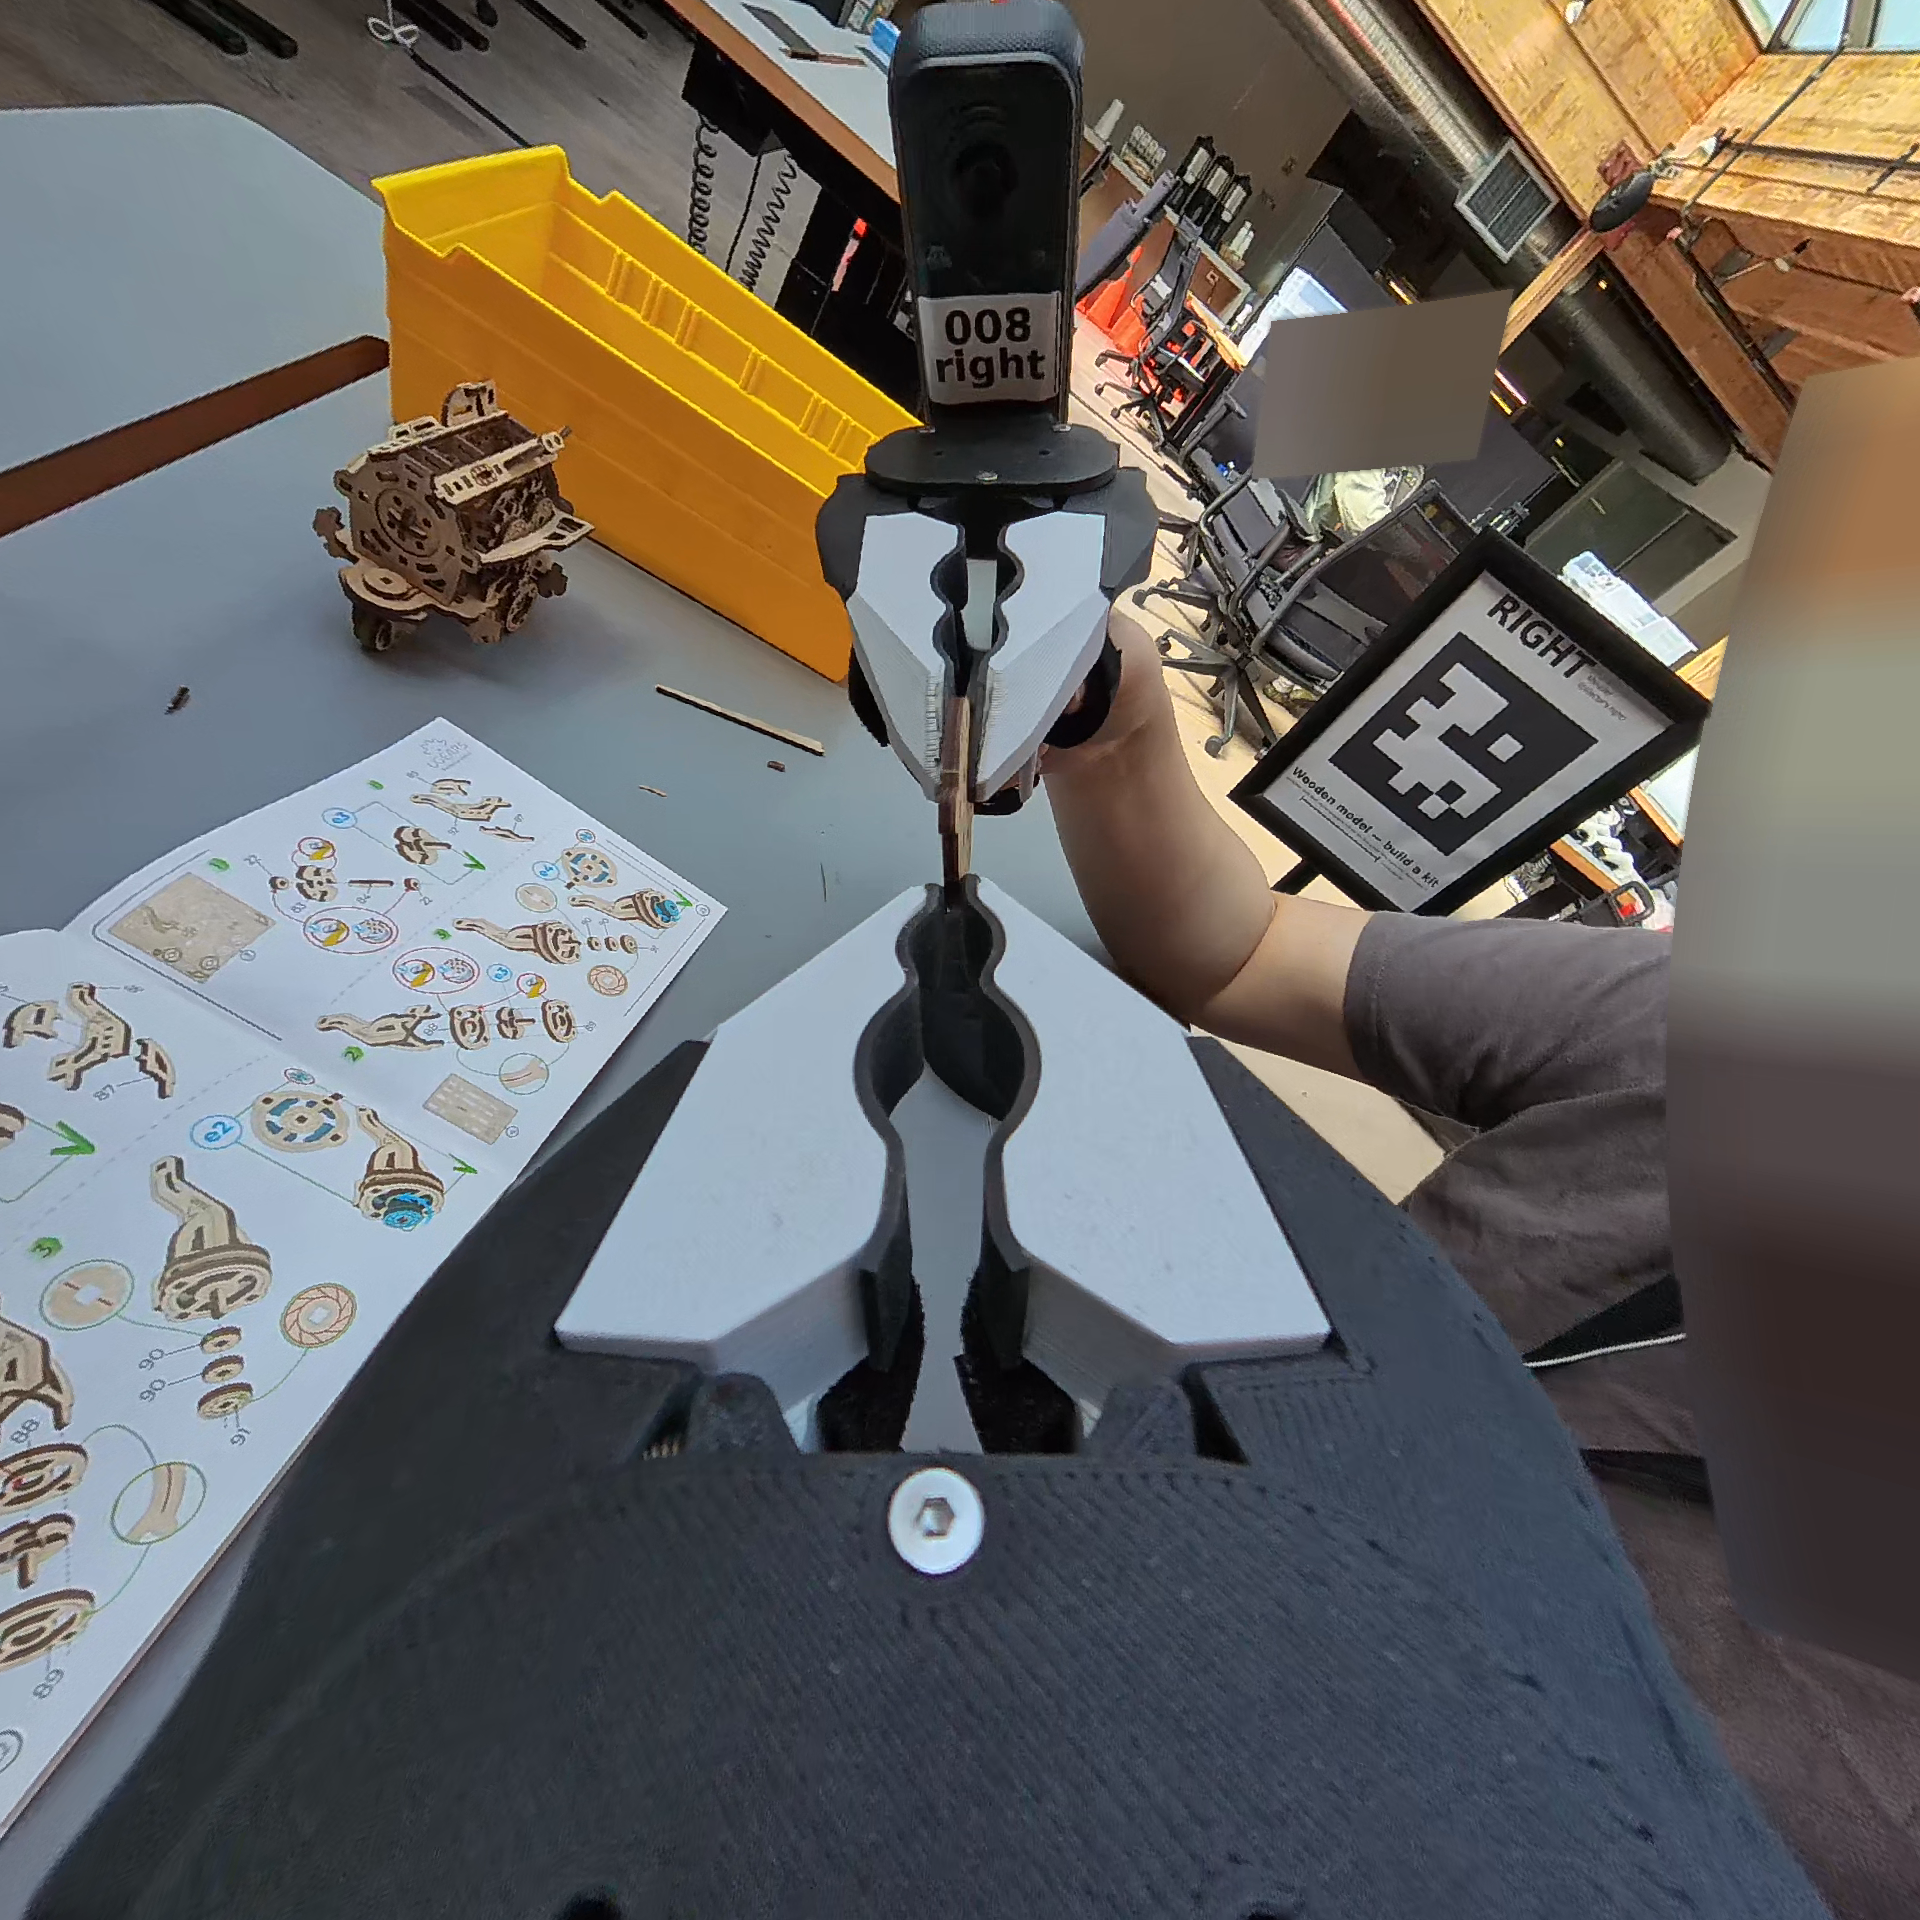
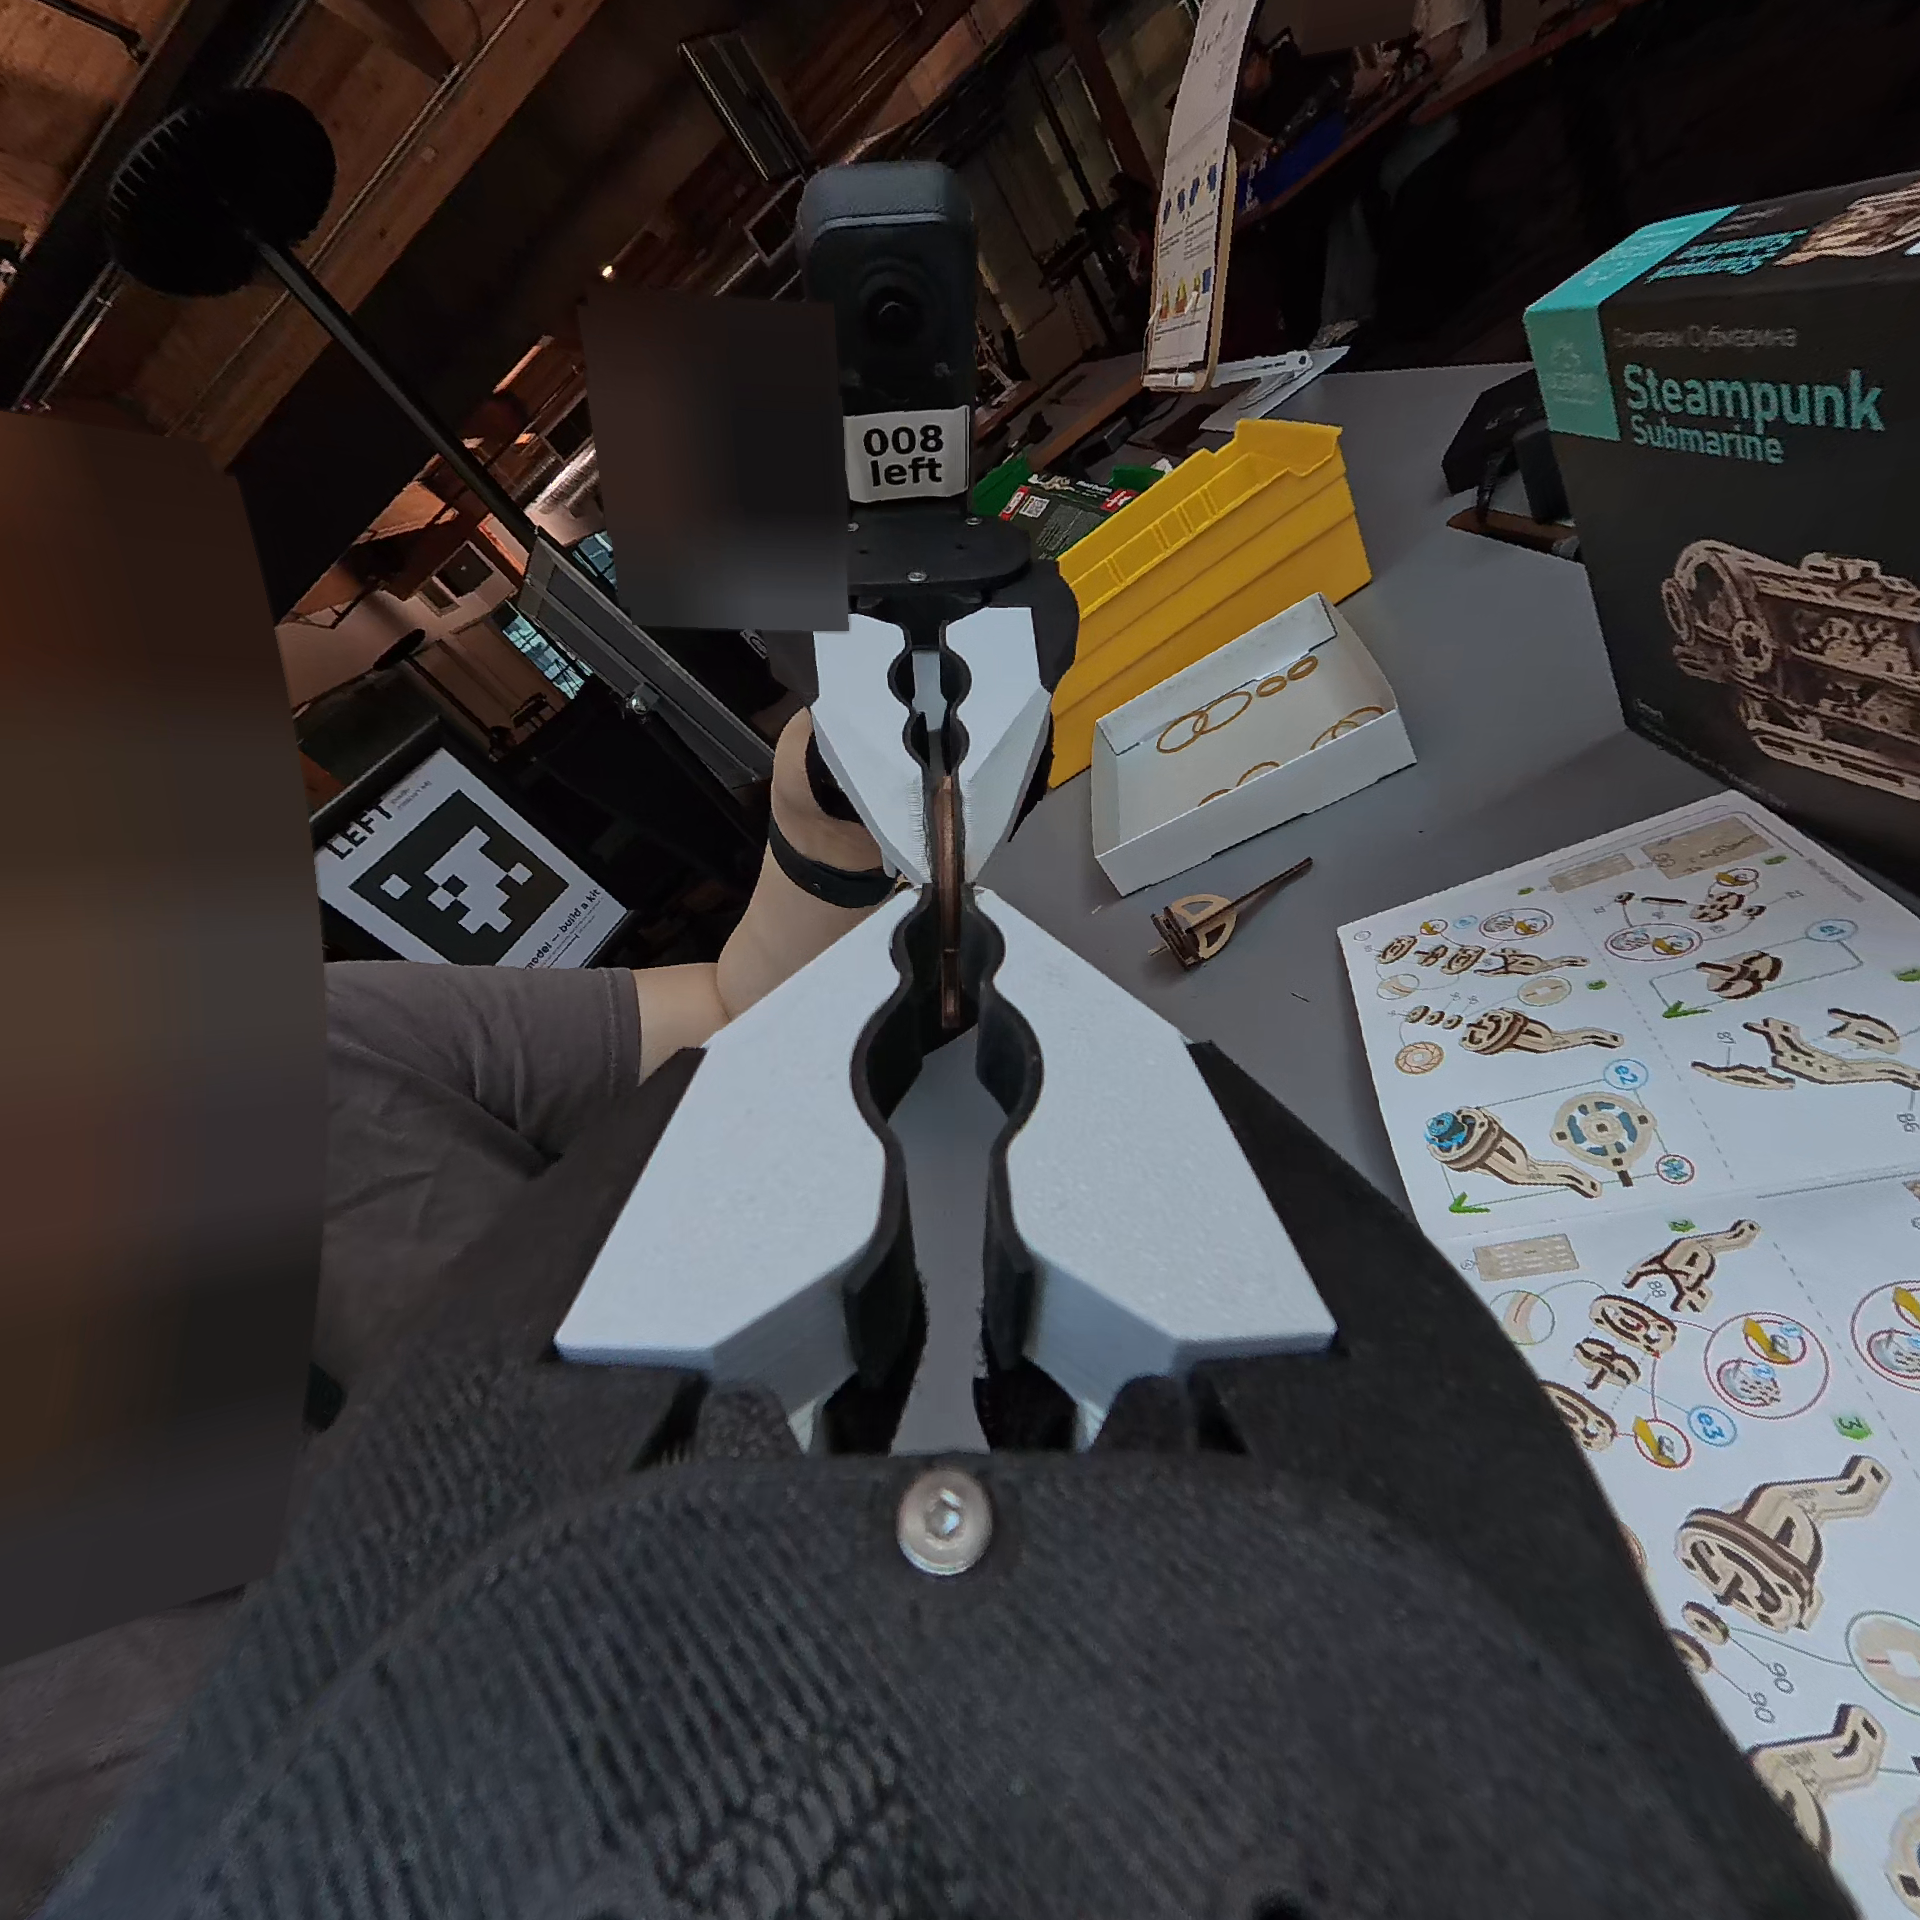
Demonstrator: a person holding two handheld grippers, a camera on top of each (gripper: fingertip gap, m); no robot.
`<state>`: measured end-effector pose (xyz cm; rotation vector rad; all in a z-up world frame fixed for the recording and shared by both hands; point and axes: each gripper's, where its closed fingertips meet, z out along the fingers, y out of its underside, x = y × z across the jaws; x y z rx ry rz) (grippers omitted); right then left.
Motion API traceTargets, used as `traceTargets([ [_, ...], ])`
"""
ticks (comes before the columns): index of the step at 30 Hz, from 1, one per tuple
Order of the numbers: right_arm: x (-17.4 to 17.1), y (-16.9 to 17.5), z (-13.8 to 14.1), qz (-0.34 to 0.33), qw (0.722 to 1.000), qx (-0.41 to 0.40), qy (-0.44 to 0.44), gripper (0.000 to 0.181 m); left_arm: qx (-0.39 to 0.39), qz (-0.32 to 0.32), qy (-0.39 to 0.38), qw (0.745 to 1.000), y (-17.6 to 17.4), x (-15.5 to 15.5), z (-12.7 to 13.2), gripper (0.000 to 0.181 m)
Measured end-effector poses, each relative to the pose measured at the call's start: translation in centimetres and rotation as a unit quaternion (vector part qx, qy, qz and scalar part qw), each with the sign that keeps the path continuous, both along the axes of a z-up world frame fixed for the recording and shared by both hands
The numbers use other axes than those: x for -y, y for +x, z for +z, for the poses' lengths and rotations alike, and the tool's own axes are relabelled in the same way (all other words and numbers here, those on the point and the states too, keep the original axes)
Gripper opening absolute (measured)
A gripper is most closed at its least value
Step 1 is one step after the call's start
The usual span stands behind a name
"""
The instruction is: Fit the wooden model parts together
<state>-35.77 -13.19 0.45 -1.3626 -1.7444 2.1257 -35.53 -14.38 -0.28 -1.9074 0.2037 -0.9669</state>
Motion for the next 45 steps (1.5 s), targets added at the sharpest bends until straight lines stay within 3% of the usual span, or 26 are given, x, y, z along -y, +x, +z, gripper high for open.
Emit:
traceTargets([
  [1, 0.0, 0.0, 0.0, -0.001, 1.0, -0.002, 0.002, 0.001, -0.001, 0.001, -0.001, 1.0, 0.0, 0.0, 0.0, 0.0],
  [4, 0.0, -0.1, 0.0, 0.0, 1.0, -0.008, -0.001, 0.001, 0.001, 0.001, 0.001, 1.0, -0.1, 0.0, 0.0, 0.0],
  [6, 0.0, -0.1, 0.0, -0.003, 1.0, -0.02, 0.0, 0.013, 0.003, 0.004, 0.005, 1.0, -0.1, -0.2, 0.0, 0.0],
  [9, -2.6, -1.0, 1.8, -0.098, 0.989, -0.103, 0.037, 0.032, -0.032, 0.04, 0.026, 0.998, -1.4, -0.4, 0.3, 0.001],
  [11, -7.0, 0.1, 5.3, -0.253, 0.932, -0.239, 0.098, 0.04, -0.064, 0.09, 0.053, 0.992, -3.9, 0.2, 1.7, 0.001],
  [12, -9.6, 1.9, 7.3, -0.343, 0.879, -0.302, 0.137, 0.042, -0.081, 0.128, 0.076, 0.985, -5.7, 0.8, 3.0, 0.001],
  [13, -12.7, 4.4, 9.2, -0.444, 0.808, -0.339, 0.187, 0.044, -0.097, 0.17, 0.105, 0.975, -7.7, 1.9, 4.7, 0.001],
  [15, -18.5, 10.5, 11.9, -0.62, 0.641, -0.353, 0.282, 0.043, -0.117, 0.257, 0.165, 0.945, -11.6, 4.8, 8.2, 0.001],
  [16, -19.8, 12.7, 12.9, -0.655, 0.589, -0.355, 0.314, 0.043, -0.125, 0.289, 0.189, 0.93, -13.0, 6.3, 9.6, 0.0],
  [17, -20.7, 14.0, 13.3, -0.673, 0.564, -0.345, 0.333, 0.043, -0.133, 0.308, 0.197, 0.921, -13.9, 7.4, 10.2, 0.001],
  [19, -21.6, 14.5, 13.2, -0.685, 0.56, -0.33, 0.328, 0.043, -0.138, 0.304, 0.177, 0.926, -14.0, 7.7, 9.7, 0.001],
  [22, -19.7, 9.8, 11.0, -0.617, 0.648, -0.31, 0.321, 0.042, -0.077, 0.211, 0.129, 0.966, -10.0, 3.9, 6.5, 0.001],
  [24, -18.5, 6.9, 9.1, -0.588, 0.658, -0.282, 0.376, 0.045, -0.033, 0.157, 0.088, 0.983, -7.2, 0.8, 3.5, 0.001],
  [25, -18.2, 6.5, 8.8, -0.592, 0.636, -0.28, 0.408, 0.047, -0.024, 0.147, 0.073, 0.986, -6.5, -0.3, 2.2, 0.001],
  [27, -17.7, 7.3, 9.6, -0.613, 0.561, -0.298, 0.47, 0.049, 0.008, 0.15, 0.068, 0.986, -6.4, -1.5, 1.0, 0.001],
  [30, -17.2, 11.6, 13.4, -0.656, 0.445, -0.332, 0.512, 0.055, 0.056, 0.164, 0.12, 0.977, -7.4, -1.7, 2.3, 0.001],
  [31, -16.8, 12.8, 14.5, -0.66, 0.434, -0.345, 0.507, 0.053, 0.053, 0.174, 0.137, 0.974, -7.7, -1.6, 2.7, 0.001],
  [32, -16.4, 13.4, 15.0, -0.652, 0.448, -0.353, 0.5, 0.049, 0.045, 0.178, 0.145, 0.972, -7.7, -1.5, 2.9, 0.0],
  [34, -16.2, 12.7, 13.8, -0.626, 0.522, -0.335, 0.473, 0.044, 0.031, 0.155, 0.129, 0.979, -6.5, -1.7, 2.4, 0.001],
  [38, -12.8, 6.6, 3.1, -0.485, 0.761, -0.27, 0.335, 0.047, 0.07, 0.077, 0.056, 0.993, -1.8, -3.6, -1.5, 0.001],
  [39, -11.8, 5.5, 0.2, -0.454, 0.803, -0.25, 0.295, 0.047, 0.08, 0.062, 0.037, 0.994, -0.8, -4.1, -2.8, 0.001],
  [41, -11.0, 4.4, -2.6, -0.429, 0.848, -0.228, 0.211, 0.049, 0.084, 0.04, -0.001, 0.996, 0.6, -4.8, -5.2, 0.001],
  [45, -8.0, 4.1, -3.8, -0.277, 0.938, -0.202, 0.055, 0.042, 0.088, 0.021, -0.031, 0.995, 1.7, -5.3, -7.6, 0.001],
])
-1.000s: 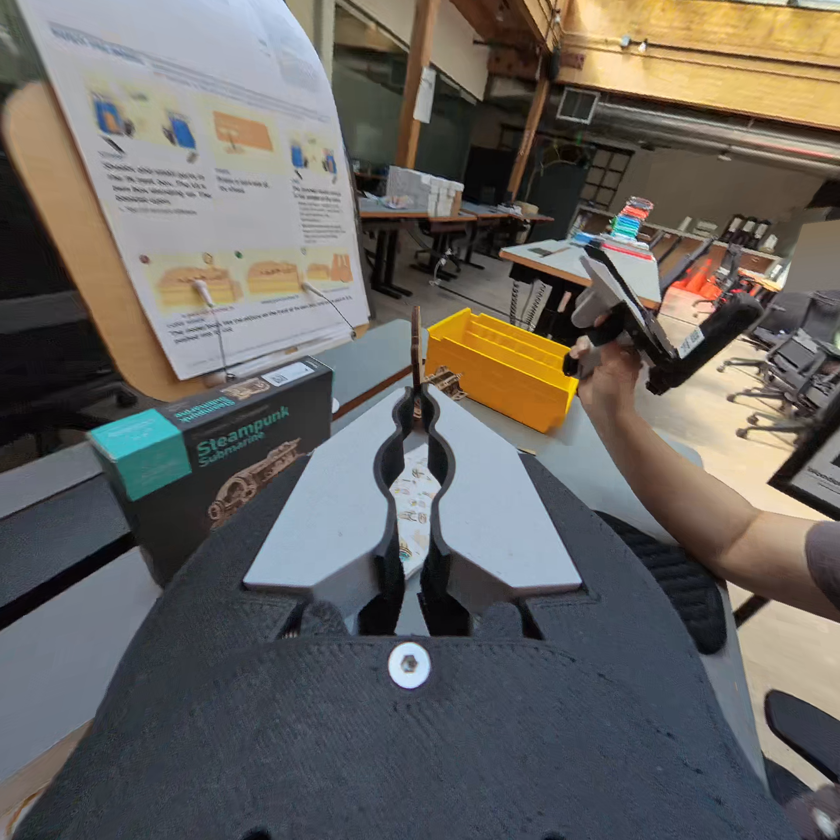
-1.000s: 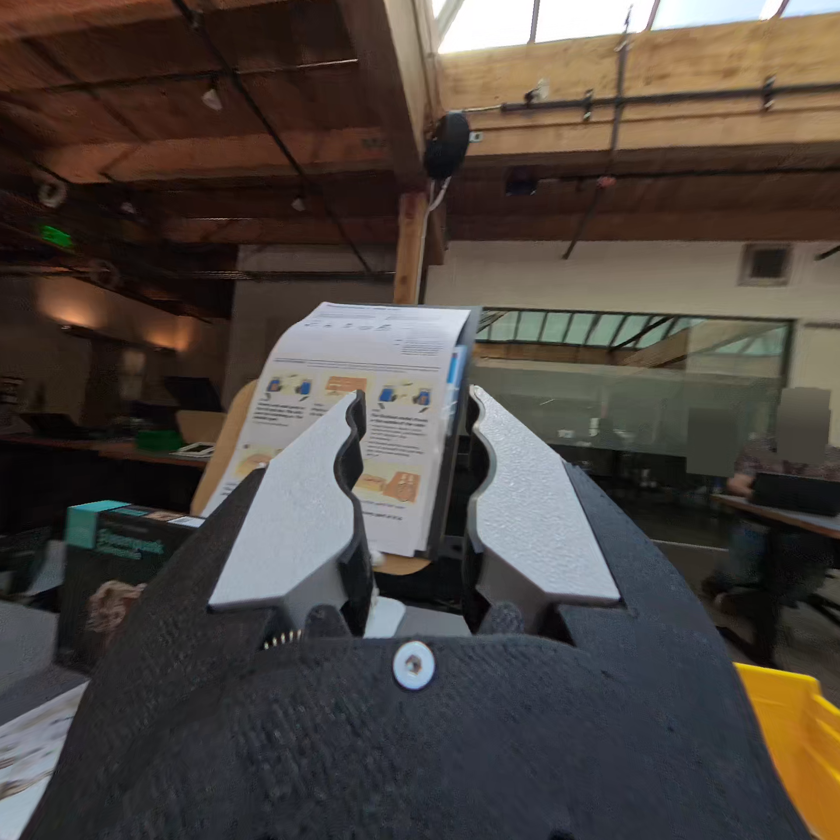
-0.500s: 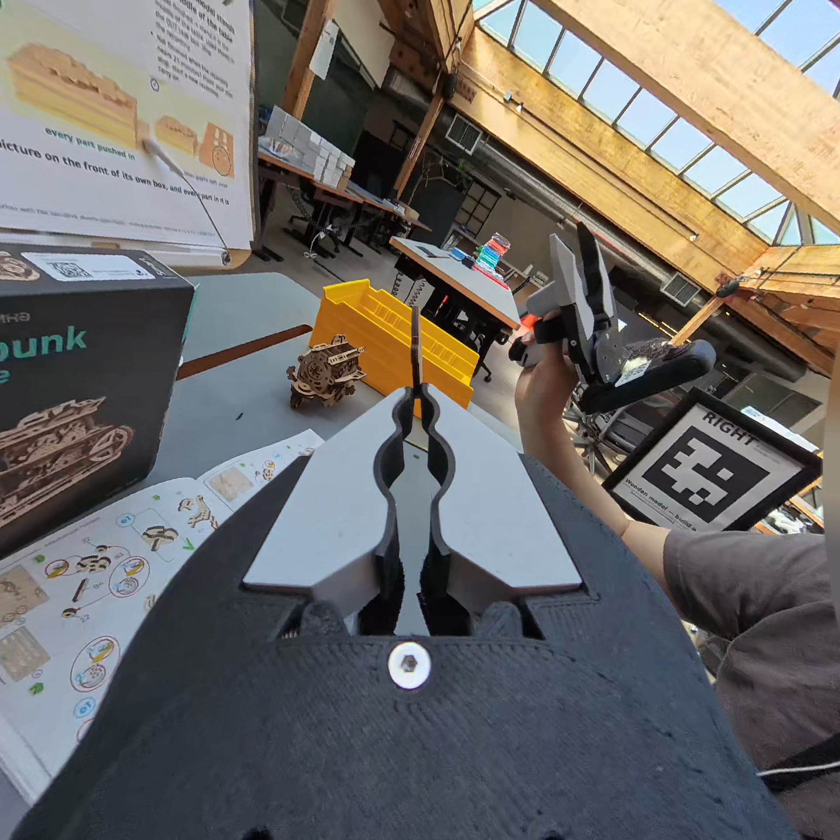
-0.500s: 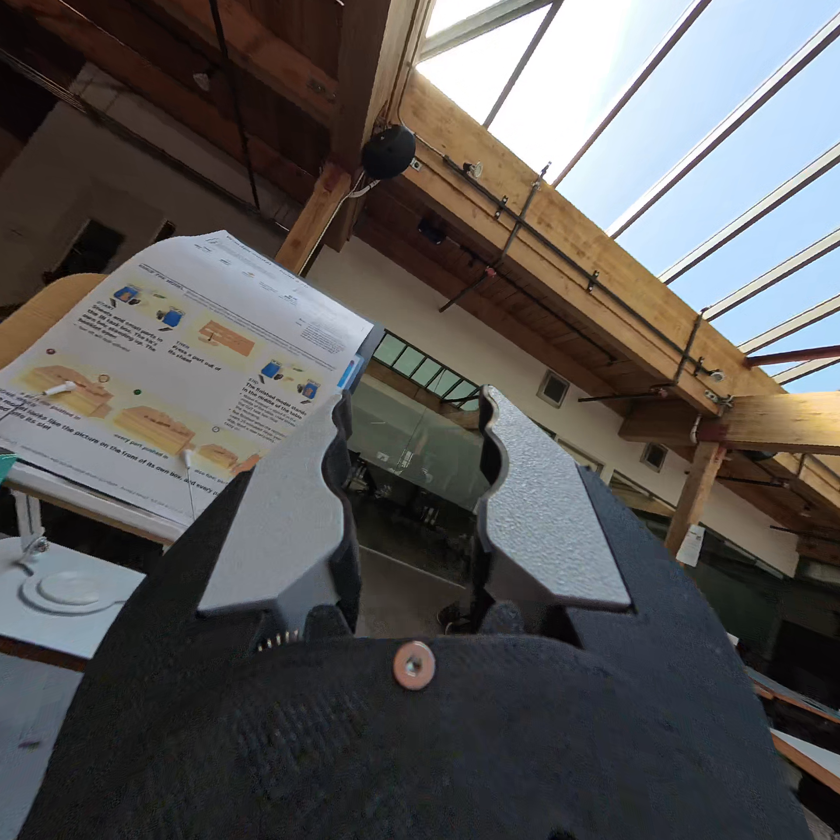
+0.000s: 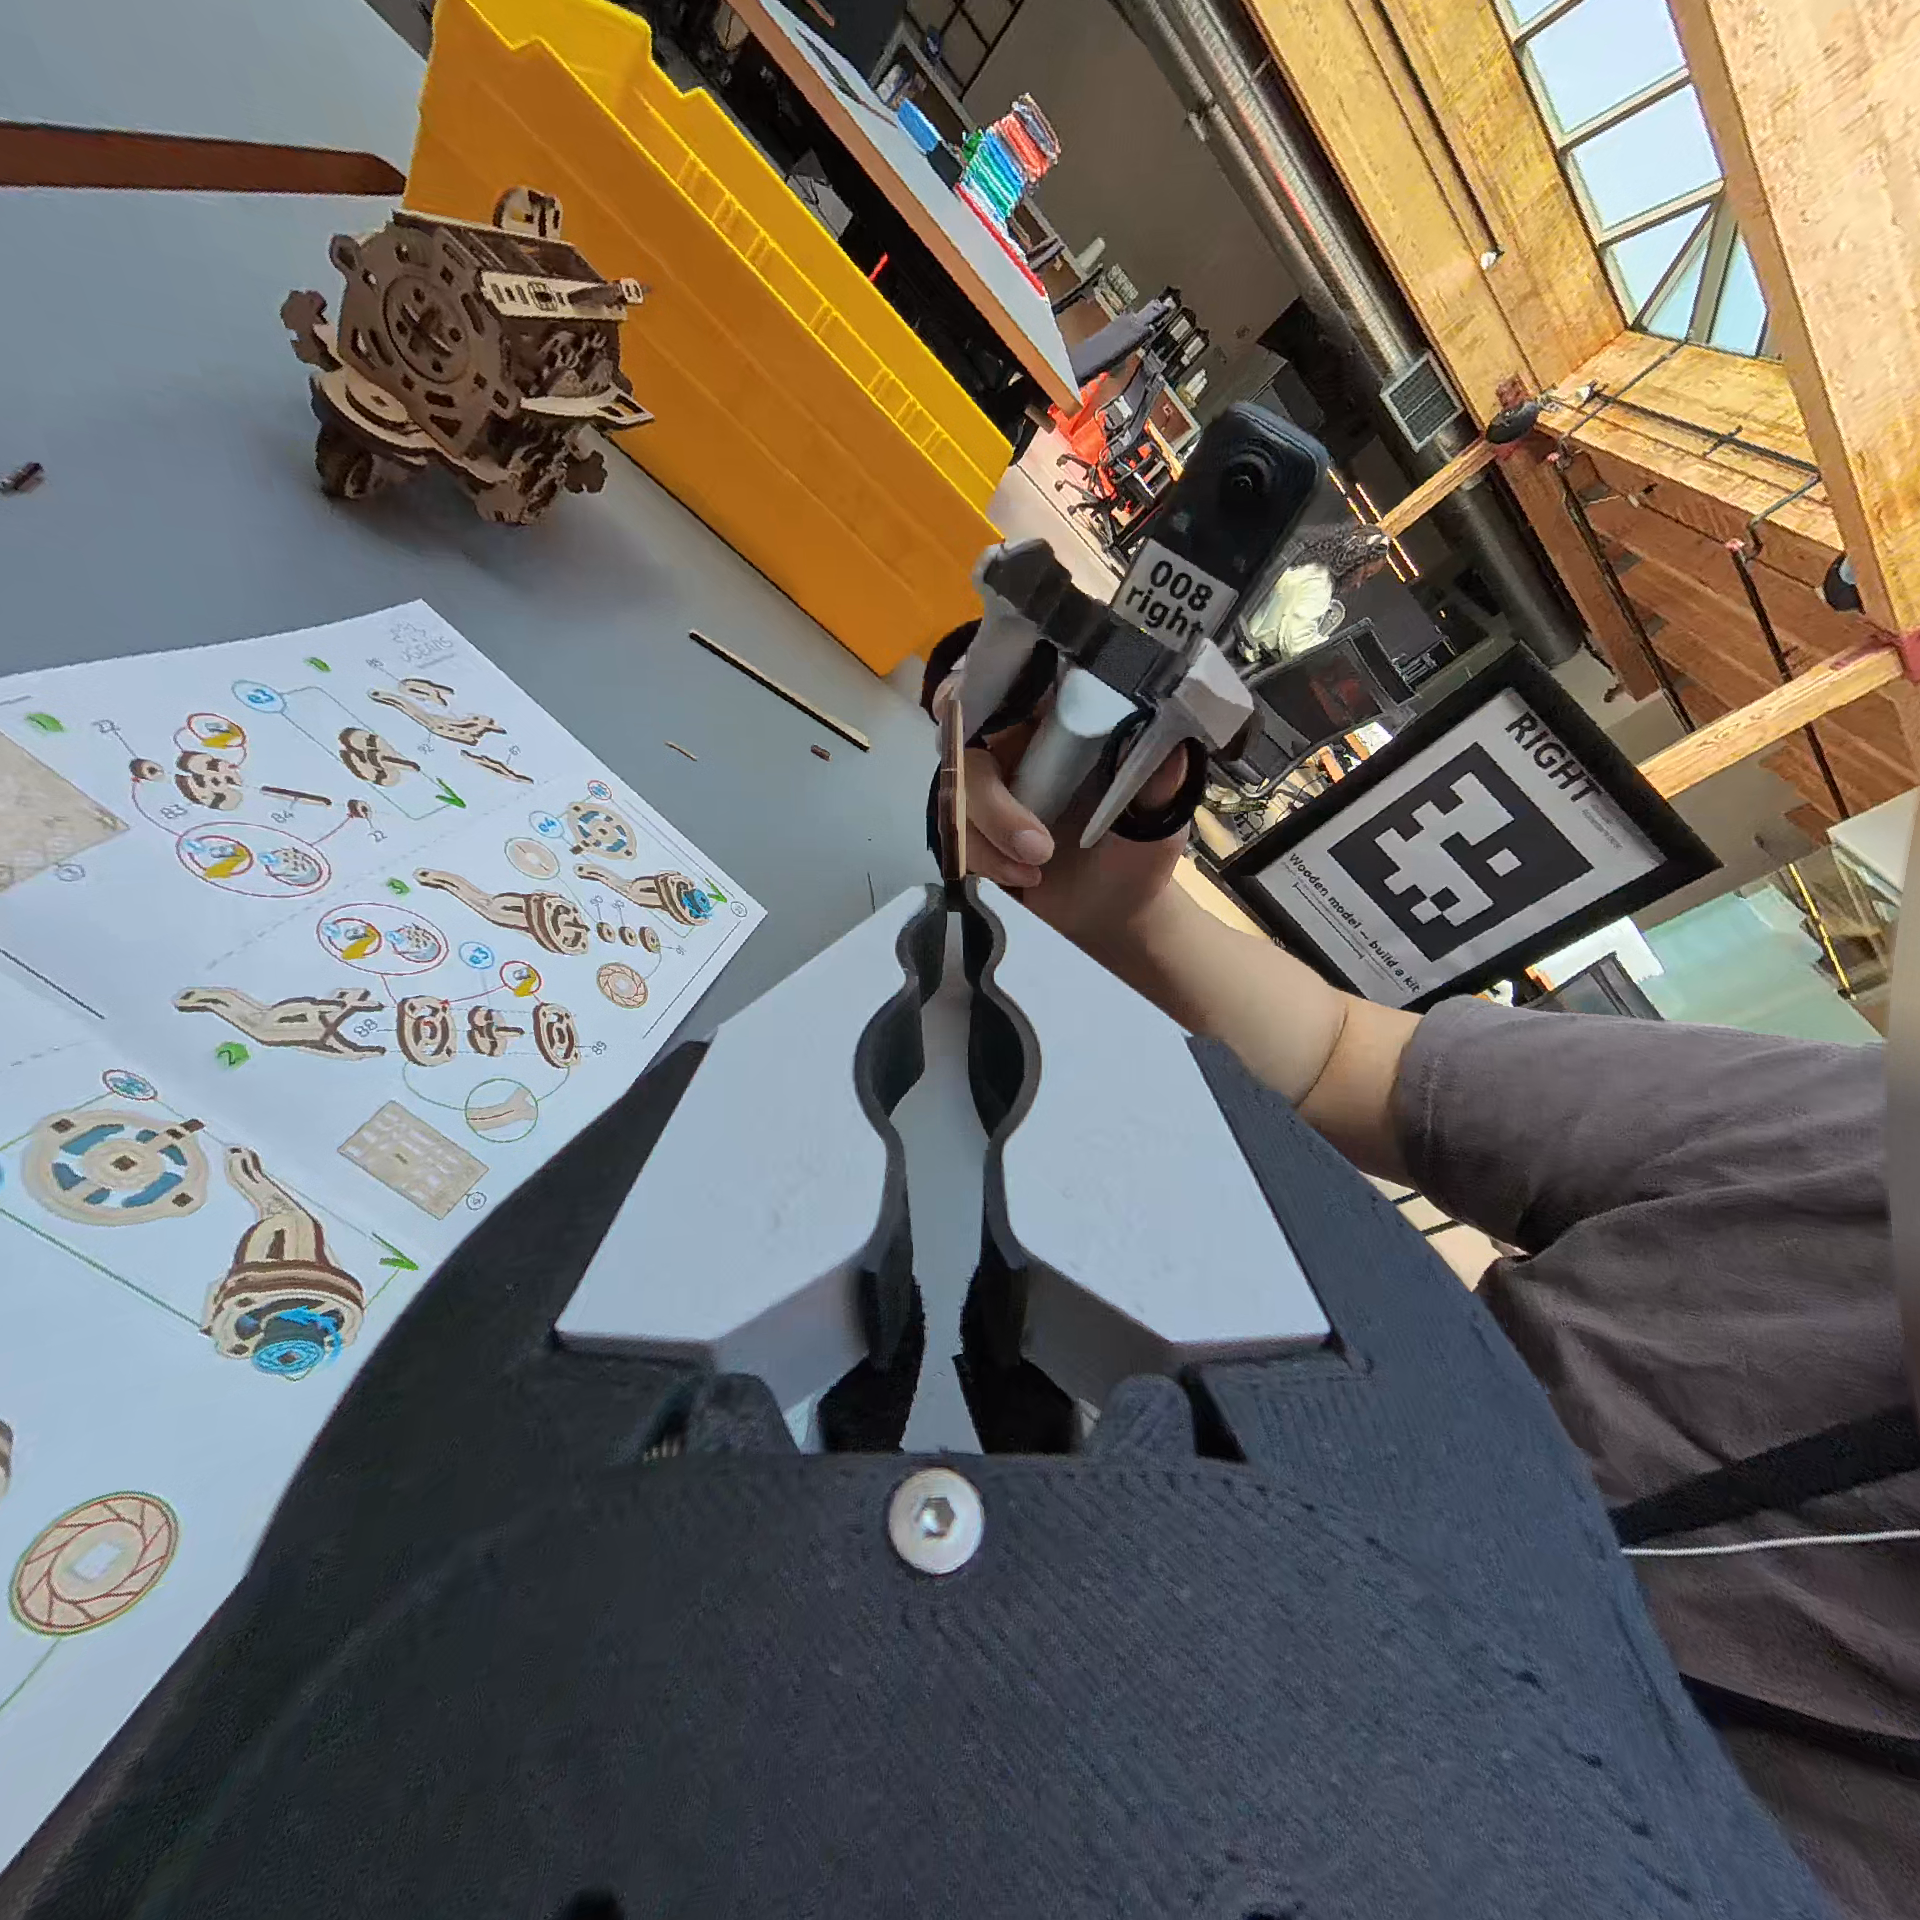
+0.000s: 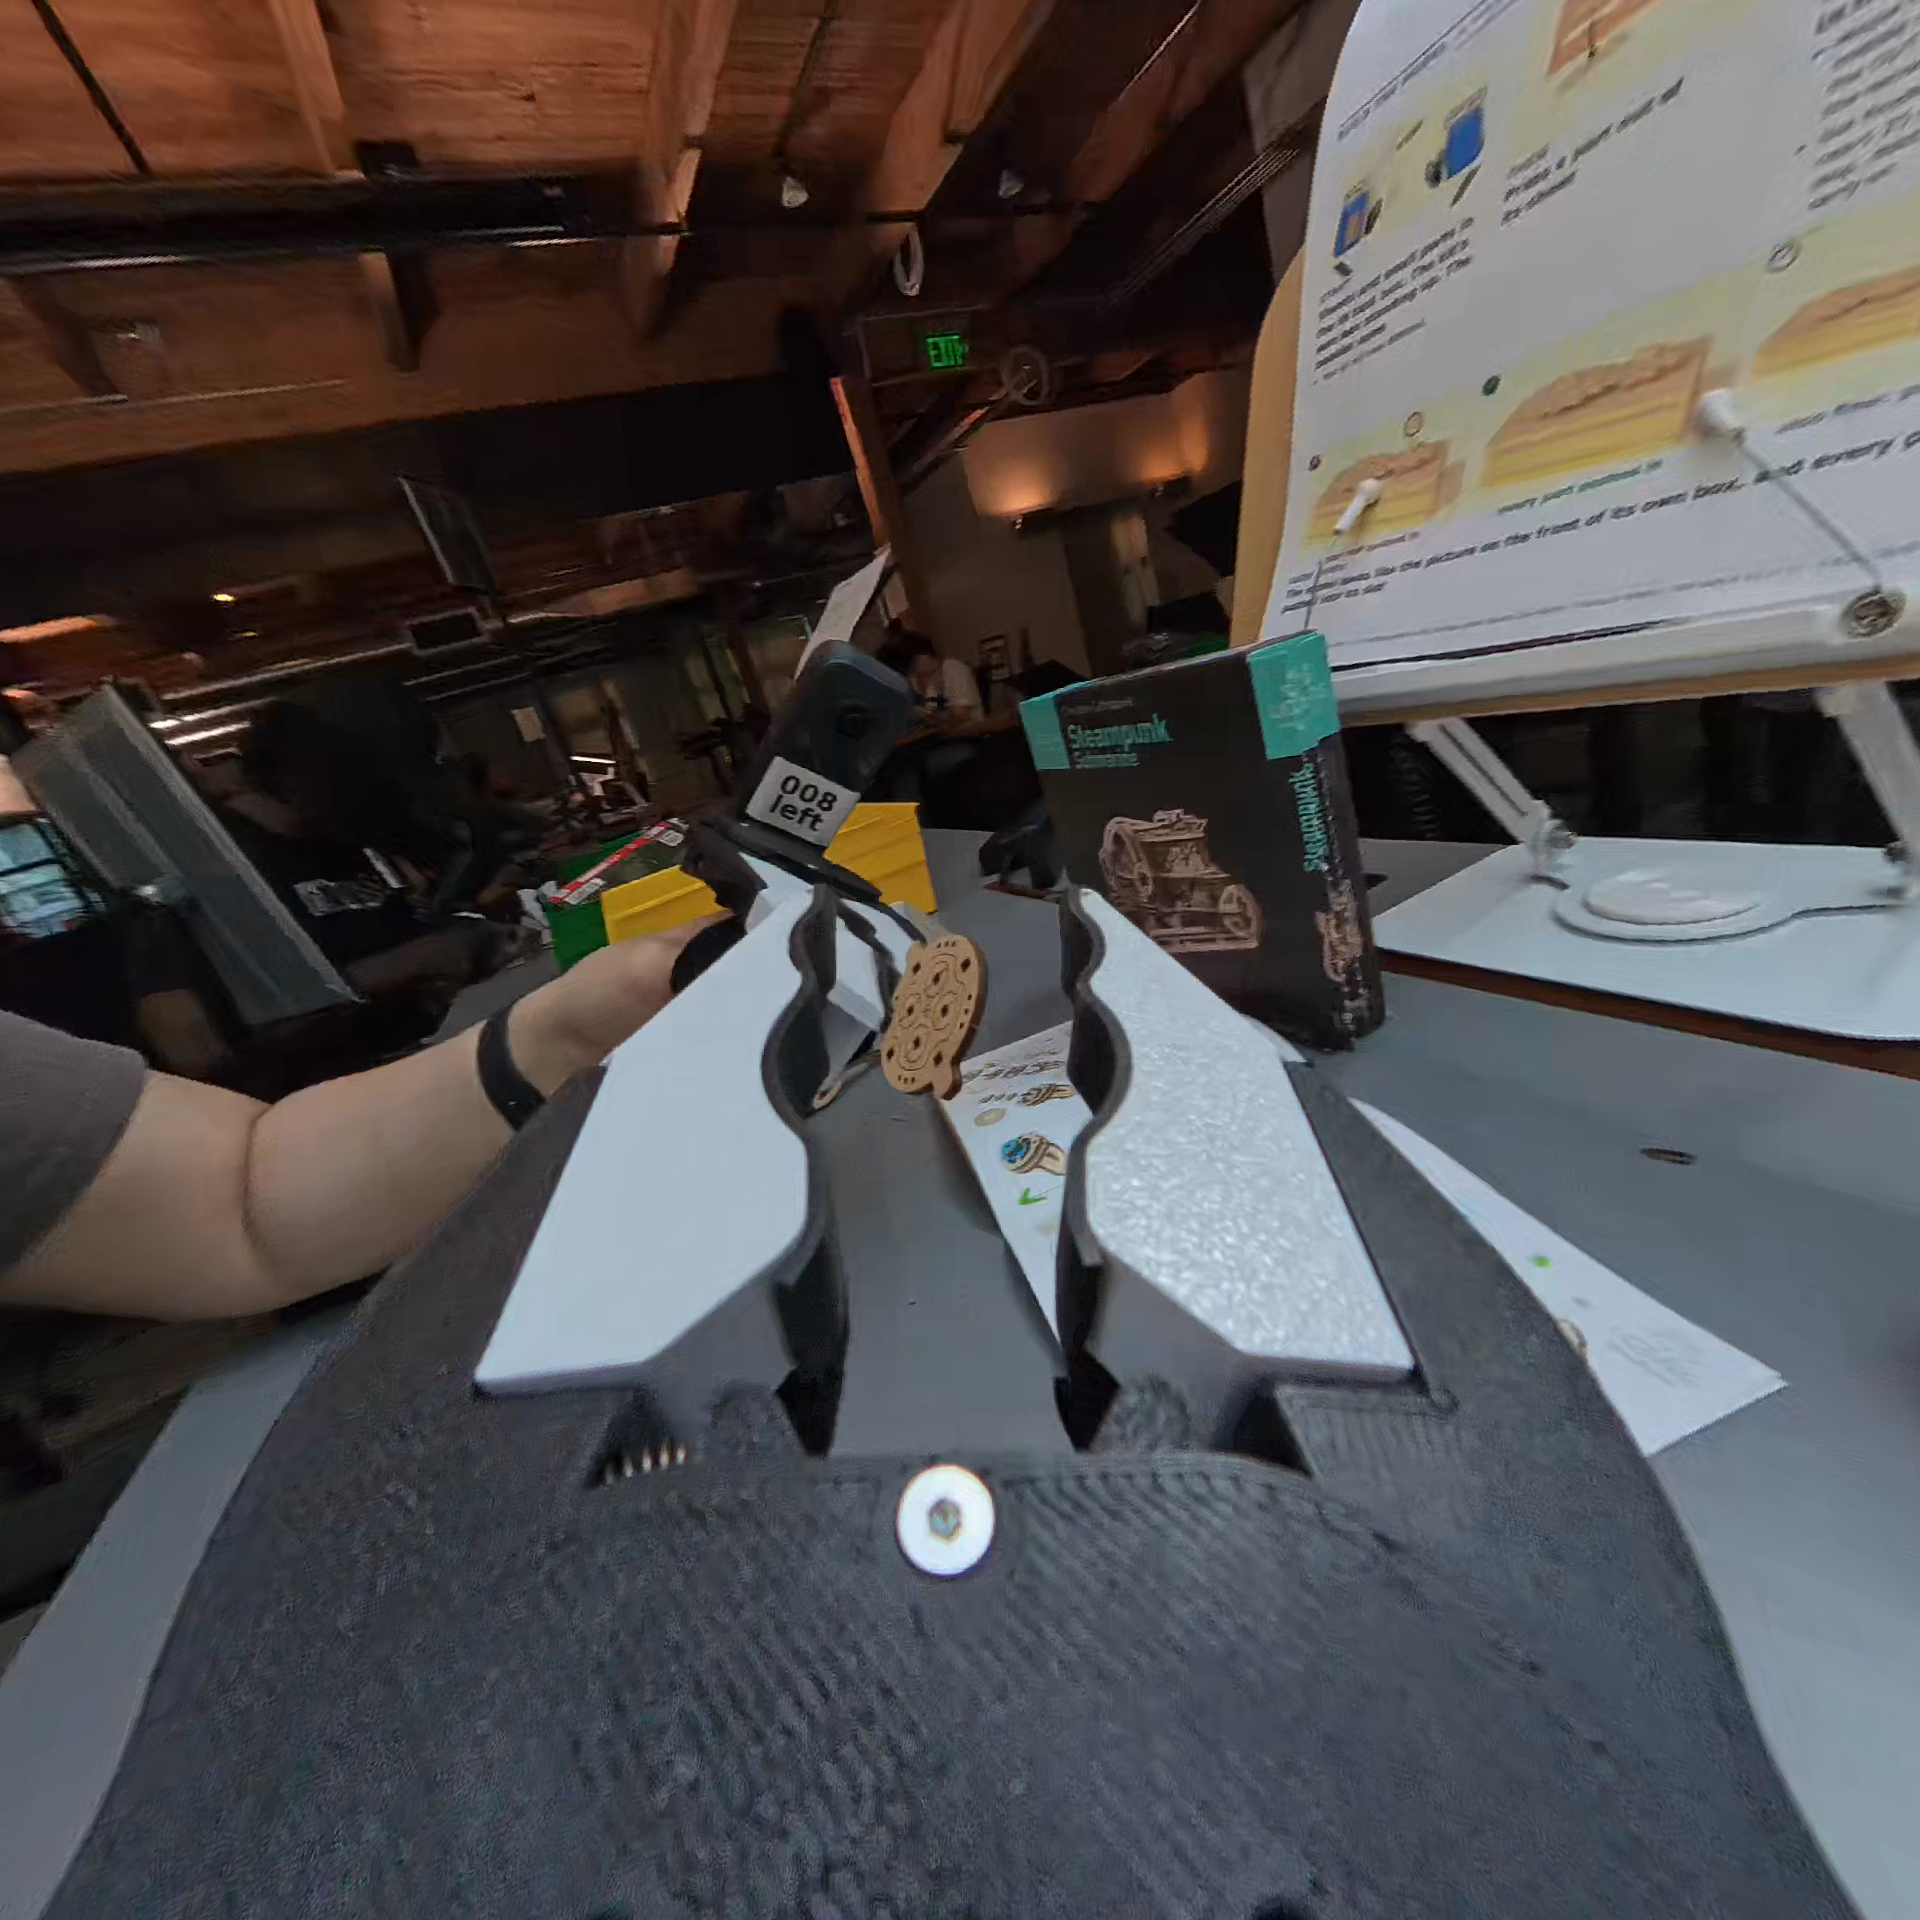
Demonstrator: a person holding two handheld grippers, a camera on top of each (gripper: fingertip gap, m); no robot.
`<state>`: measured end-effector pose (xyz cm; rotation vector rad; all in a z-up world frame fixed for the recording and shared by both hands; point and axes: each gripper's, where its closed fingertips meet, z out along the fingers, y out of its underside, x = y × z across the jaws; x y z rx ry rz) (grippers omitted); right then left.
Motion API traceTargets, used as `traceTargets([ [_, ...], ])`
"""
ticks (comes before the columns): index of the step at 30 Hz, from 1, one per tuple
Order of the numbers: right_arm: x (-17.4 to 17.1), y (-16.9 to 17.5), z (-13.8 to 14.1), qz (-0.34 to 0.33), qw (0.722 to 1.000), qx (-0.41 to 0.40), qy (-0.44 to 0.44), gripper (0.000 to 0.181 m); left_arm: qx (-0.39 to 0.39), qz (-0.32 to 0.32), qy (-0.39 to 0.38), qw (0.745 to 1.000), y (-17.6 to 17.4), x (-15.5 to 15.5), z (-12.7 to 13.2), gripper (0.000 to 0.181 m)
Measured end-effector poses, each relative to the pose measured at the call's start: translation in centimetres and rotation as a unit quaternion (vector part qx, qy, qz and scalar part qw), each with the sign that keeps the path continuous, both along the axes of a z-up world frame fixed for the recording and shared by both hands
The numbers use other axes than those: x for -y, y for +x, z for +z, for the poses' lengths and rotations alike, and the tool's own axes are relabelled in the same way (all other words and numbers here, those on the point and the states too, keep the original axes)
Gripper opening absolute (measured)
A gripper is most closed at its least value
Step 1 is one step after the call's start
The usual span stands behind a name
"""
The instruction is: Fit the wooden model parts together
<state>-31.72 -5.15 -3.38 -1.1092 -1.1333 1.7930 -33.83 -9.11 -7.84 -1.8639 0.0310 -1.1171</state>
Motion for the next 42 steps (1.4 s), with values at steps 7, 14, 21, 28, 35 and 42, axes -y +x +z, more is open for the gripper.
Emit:
traceTargets([
  [7, 2.6, -1.3, -6.0, 0.127, 0.978, 0.152, -0.057, 0.035, -0.019, -0.042, -0.029, 0.998, 1.2, 0.3, -2.5, 0.001],
  [14, 5.7, -0.6, -7.7, 0.222, 0.945, 0.222, -0.09, 0.002, -0.011, -0.041, -0.032, 0.999, 2.2, 3.0, -4.3, 0.001],
  [21, 7.8, -0.3, -8.4, 0.274, 0.92, 0.25, -0.123, 0.001, 0.01, -0.046, -0.007, 0.999, 3.7, 4.3, -4.6, 0.009],
  [28, 7.9, -0.2, -8.2, 0.287, 0.913, 0.248, -0.15, 0.001, 0.0, -0.044, 0.005, 0.999, 3.8, 4.2, -4.8, 0.001],
  [35, 7.5, -0.3, -8.3, 0.294, 0.905, 0.248, -0.183, 0.001, 0.014, -0.033, 0.008, 0.999, 3.4, 4.0, -4.6, 0.001],
  [42, 7.0, -0.4, -8.2, 0.288, 0.904, 0.245, -0.201, 0.001, 0.034, -0.02, 0.006, 0.999, 2.7, 3.9, -4.5, 0.004],
])
